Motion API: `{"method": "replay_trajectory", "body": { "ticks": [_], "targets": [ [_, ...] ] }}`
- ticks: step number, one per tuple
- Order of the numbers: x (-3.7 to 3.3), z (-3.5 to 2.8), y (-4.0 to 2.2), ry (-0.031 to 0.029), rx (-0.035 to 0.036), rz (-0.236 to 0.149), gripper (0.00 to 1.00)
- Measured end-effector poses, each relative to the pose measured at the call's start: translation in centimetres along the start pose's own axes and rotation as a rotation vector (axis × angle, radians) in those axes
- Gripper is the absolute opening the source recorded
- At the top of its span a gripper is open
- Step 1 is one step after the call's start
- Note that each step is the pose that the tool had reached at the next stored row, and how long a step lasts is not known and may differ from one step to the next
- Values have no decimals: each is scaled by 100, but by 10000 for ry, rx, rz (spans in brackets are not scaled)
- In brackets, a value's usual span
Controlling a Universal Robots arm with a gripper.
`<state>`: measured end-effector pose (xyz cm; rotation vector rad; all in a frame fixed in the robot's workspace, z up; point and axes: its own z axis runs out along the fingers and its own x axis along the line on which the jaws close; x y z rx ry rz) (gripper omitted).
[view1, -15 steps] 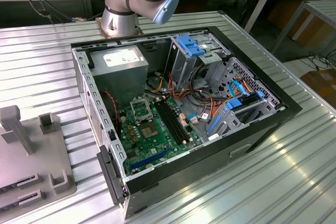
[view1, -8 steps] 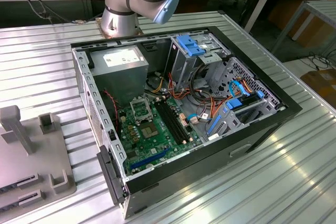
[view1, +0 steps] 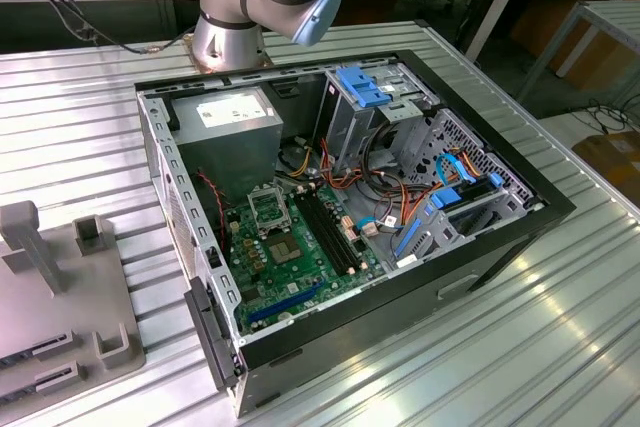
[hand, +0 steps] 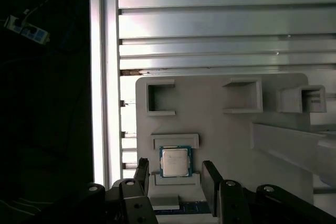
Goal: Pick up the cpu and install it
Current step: 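Pick up the cpu and move it towards the insertion slot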
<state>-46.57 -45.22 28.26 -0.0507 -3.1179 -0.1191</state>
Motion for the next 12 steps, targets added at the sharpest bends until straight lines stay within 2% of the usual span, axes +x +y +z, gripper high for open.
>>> {"method": "replay_trajectory", "body": {
  "ticks": [12],
  "targets": [
    [0, 8, -1, 0, -1, 0, 53]
  ]
}}
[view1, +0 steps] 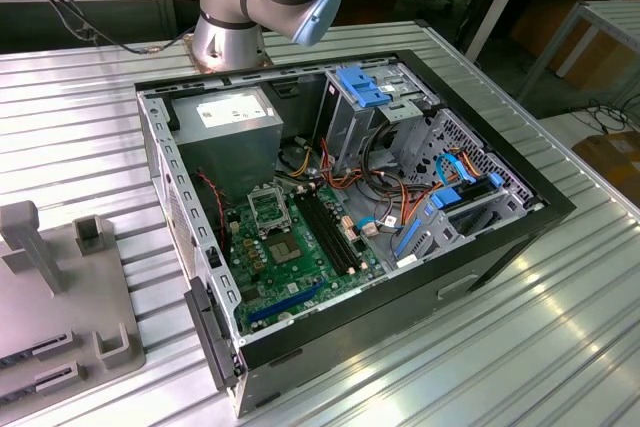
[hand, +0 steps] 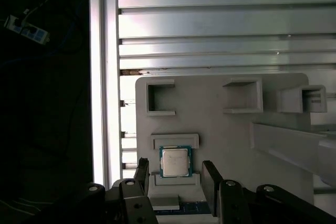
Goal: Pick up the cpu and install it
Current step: 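Pick up the cpu and move it towards the insertion slot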
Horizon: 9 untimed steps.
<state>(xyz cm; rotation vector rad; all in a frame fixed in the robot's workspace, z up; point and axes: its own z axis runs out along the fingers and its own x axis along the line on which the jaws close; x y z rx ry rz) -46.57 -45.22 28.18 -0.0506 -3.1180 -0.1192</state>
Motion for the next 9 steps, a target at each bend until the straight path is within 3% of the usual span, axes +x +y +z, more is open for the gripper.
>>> {"method": "replay_trajectory", "body": {
  "ticks": [2, 4, 9],
  "targets": [
    [-1, 12, -1, -2, 0, 0, 53],
    [-3, 119, -9, 0, 0, 0, 53],
    [-3, 127, -10, 0, 0, -1, 53]
  ]
}}
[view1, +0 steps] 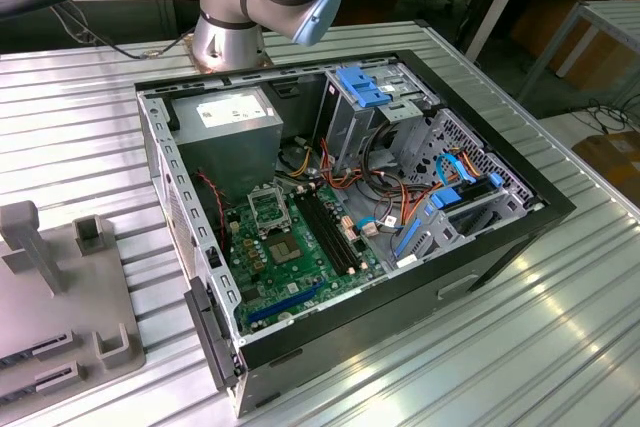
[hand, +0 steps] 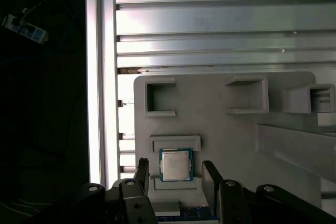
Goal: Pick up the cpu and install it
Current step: 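Pick up the cpu and move it towards the insertion slot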
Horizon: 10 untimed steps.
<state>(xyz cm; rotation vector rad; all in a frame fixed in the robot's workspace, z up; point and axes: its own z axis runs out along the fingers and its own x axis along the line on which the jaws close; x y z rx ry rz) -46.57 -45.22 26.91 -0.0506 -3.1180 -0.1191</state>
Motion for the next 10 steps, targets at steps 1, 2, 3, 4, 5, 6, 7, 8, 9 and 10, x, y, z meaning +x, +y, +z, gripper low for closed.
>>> {"method": "replay_trajectory", "body": {
  "ticks": [1, 2, 3, 4, 5, 6, 7, 8, 9, 10],
  "targets": [
    [0, 0, 0, 0, 0, 0, 53],
    [0, 0, 0, 0, 0, 0, 53],
    [0, 0, 0, 0, 0, 0, 53],
    [0, 0, 0, 0, 0, 0, 53],
    [0, 0, 0, 0, 0, 0, 53],
    [0, 0, 0, 1, 0, 0, 53],
    [0, 1, 0, 0, 0, 0, 53],
    [0, 2, -2, -2, -1, 2, 53],
    [0, 4, -6, -3, -2, 0, 53],
    [-2, 11, -11, -3, -2, 0, 53]
  ]
}}
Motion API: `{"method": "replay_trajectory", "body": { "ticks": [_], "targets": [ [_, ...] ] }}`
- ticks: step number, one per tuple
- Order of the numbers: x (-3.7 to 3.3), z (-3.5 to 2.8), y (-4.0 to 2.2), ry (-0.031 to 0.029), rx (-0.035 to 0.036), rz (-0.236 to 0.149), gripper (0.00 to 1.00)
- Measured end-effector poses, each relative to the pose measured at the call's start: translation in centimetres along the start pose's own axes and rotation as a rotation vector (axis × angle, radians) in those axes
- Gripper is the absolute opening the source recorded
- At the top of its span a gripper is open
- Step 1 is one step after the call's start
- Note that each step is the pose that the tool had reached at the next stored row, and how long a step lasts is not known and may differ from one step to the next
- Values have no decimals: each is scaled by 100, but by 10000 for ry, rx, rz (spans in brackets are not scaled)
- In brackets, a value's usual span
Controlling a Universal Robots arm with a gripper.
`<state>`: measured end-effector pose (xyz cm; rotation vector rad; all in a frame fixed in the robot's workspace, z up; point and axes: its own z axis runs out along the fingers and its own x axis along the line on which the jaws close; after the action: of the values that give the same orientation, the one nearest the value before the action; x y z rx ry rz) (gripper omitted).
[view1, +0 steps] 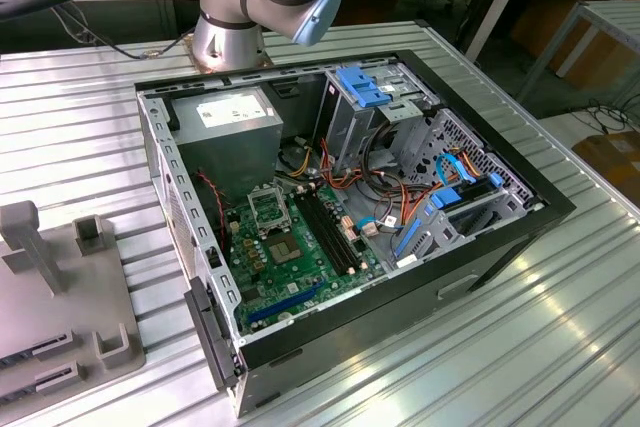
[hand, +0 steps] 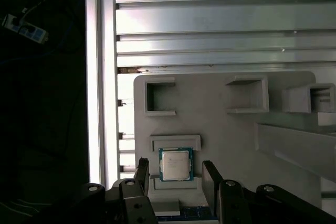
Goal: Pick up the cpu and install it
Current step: 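Pick up the cpu and move it towards the insertion slot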
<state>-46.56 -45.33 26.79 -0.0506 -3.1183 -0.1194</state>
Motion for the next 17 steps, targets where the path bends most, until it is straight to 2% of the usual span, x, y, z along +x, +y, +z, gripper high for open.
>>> {"method": "replay_trajectory", "body": {
  "ticks": [5, 10, 12, 17],
  "targets": [
    [-5, 85, -53, 2, 22, 1, 53],
    [-8, 124, -91, -4, 152, 4, 53],
    [-11, 150, -95, -1, 168, -14, 53],
    [-27, 256, -102, 23, 177, -392, 53]
  ]
}}
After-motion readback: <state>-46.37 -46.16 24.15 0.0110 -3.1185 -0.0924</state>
